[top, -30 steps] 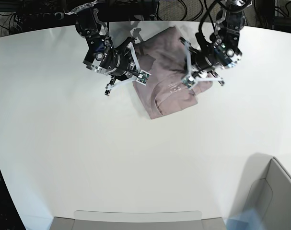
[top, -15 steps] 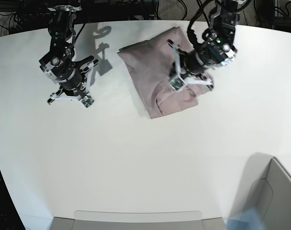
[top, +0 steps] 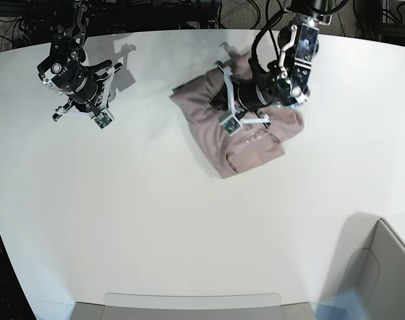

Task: Fold the T-shirt properly

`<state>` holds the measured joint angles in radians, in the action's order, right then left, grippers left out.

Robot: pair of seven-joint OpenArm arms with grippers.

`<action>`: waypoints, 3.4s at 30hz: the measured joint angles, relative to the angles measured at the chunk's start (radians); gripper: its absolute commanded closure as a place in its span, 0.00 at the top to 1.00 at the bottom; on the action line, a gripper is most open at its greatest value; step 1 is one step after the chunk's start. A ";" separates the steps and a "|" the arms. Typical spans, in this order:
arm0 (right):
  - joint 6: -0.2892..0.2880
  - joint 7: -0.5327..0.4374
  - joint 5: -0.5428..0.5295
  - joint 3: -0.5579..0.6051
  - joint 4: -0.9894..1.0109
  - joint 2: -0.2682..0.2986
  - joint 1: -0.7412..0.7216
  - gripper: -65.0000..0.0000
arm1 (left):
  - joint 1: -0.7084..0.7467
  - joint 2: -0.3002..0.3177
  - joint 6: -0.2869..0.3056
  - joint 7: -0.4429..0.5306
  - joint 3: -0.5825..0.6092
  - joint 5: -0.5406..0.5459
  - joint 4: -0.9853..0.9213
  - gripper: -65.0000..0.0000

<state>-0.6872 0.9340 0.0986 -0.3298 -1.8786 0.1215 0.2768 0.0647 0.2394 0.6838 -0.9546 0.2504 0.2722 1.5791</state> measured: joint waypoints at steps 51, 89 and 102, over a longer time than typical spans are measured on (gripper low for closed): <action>0.000 -0.022 -0.014 0.171 -0.169 0.306 0.725 0.00 | 0.737 -0.095 -0.032 -0.059 -0.830 -0.089 0.403 0.00; 0.006 -0.730 -0.017 1.044 1.355 0.273 -0.156 0.00 | 0.175 -0.101 -0.463 0.882 -0.512 -0.421 -1.297 0.00; 0.006 -0.879 0.116 1.275 1.597 0.227 -0.232 0.00 | 0.168 -0.148 -0.472 0.878 -0.512 -0.420 -1.298 0.00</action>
<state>-0.6807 0.0555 0.2150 0.9455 -0.2817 0.3489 0.0452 0.2329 0.0914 0.2123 -0.0765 -0.2619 -0.1482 0.2810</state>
